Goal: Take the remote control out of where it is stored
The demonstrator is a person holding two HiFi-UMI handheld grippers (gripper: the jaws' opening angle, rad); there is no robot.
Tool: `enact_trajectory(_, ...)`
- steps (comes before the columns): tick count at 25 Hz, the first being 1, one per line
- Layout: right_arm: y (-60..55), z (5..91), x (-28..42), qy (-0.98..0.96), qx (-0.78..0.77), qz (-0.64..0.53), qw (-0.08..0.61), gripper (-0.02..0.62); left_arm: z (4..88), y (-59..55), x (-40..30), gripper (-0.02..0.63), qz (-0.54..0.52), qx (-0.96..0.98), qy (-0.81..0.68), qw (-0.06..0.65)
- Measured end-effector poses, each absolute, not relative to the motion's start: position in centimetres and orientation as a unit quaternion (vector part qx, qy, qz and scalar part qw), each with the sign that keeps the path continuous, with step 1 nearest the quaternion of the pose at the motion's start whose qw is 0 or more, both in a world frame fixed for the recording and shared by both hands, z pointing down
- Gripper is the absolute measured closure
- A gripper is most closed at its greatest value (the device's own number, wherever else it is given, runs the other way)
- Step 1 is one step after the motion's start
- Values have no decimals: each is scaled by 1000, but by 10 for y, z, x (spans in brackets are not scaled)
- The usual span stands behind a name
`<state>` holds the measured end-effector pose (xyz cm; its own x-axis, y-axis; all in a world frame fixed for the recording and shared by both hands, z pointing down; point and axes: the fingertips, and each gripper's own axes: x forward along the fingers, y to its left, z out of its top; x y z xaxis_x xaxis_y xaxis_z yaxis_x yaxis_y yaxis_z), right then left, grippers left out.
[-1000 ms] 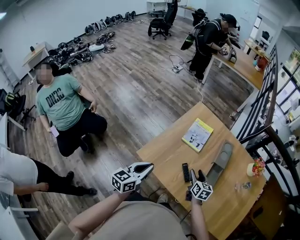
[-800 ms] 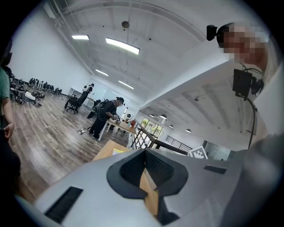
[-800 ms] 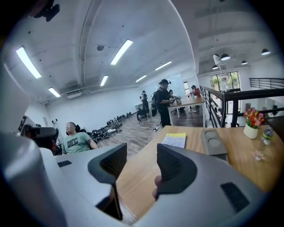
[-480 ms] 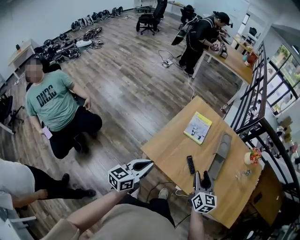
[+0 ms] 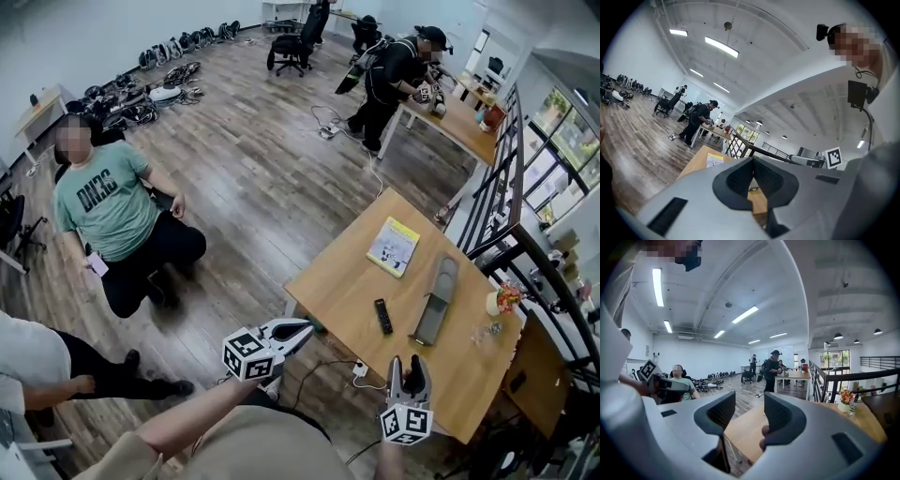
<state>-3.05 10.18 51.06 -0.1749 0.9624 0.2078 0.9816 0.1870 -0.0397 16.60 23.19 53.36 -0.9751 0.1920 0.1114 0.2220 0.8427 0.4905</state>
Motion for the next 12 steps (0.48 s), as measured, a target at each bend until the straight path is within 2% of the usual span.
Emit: enact_trajectory(12, -71, 467, -20, -789, -613, -25, 38, 405, 516, 78, 170, 601, -238, -91, -967, 25)
